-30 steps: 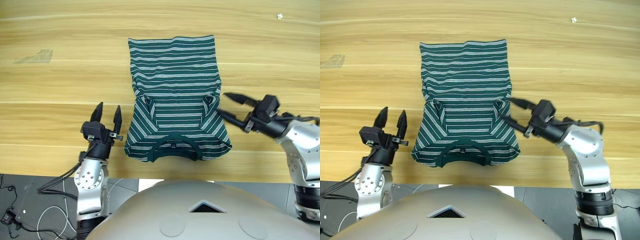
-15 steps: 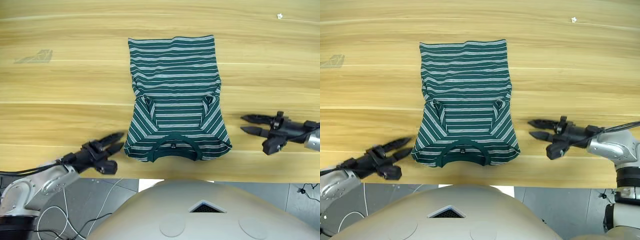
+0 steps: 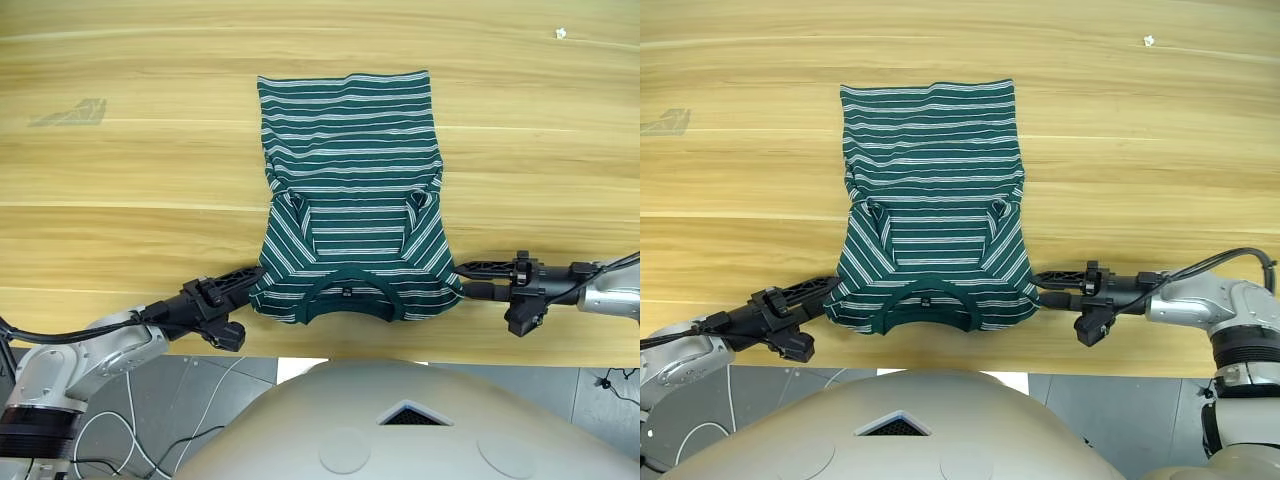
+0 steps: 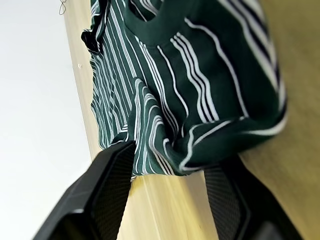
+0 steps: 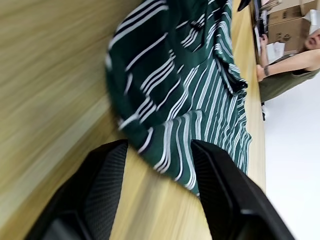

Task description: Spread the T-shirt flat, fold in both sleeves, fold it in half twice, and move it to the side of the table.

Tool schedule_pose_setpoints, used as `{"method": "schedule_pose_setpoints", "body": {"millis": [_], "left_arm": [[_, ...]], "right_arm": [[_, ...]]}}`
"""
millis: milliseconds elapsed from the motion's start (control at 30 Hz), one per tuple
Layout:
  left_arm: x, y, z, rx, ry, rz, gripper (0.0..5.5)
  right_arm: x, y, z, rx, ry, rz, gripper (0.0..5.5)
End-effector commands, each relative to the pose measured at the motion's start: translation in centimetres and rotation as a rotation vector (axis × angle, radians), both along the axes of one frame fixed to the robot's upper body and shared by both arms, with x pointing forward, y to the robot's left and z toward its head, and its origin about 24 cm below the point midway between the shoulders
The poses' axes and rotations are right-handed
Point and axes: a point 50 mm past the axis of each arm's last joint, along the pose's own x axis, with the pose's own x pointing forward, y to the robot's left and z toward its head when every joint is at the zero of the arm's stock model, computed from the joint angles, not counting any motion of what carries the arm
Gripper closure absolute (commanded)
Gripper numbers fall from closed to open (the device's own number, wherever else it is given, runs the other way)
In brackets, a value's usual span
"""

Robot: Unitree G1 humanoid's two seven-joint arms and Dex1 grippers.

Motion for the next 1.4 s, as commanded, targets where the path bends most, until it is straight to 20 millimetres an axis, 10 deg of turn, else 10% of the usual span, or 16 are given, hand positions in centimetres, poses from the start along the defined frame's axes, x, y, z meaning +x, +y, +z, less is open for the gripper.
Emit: {"method": "schedule_pose_setpoints", "body": {"millis": [33, 167, 600, 800, 1067, 1400], "left_arm": [[-1.3, 0.1, -1.1, 0.066, 0.079, -0.043, 3.09], [-1.6, 0.0, -1.1, 0.067, 0.09, -0.053, 3.29], [-1.2, -0.4, -0.5, 0.065, 0.095, -0.049, 5.43], [-0.8, 0.3, 1.0, -0.044, 0.154, 0.14, 5.49], [-1.6, 1.0, 2.7, -0.11, 0.38, 0.346, 5.49], [-4.2, -0.3, 8.1, -0.195, 0.78, 0.412, 5.49]], "right_arm": [[-0.5, 0.1, -1.1, -0.042, 0.082, -0.024, 3.13], [-0.2, 0.6, -0.9, -0.017, 0.09, -0.036, 3.1], [-0.2, 0.2, -1.2, -0.064, 0.116, -0.052, 5.5], [0.1, 0.0, -1.0, -0.037, 0.221, -0.196, 5.5], [-0.9, -0.3, 2.5, -0.085, 0.841, -0.381, 5.5], [-1.0, 0.2, 6.1, 0.03, 1.038, -0.407, 5.5]]}}
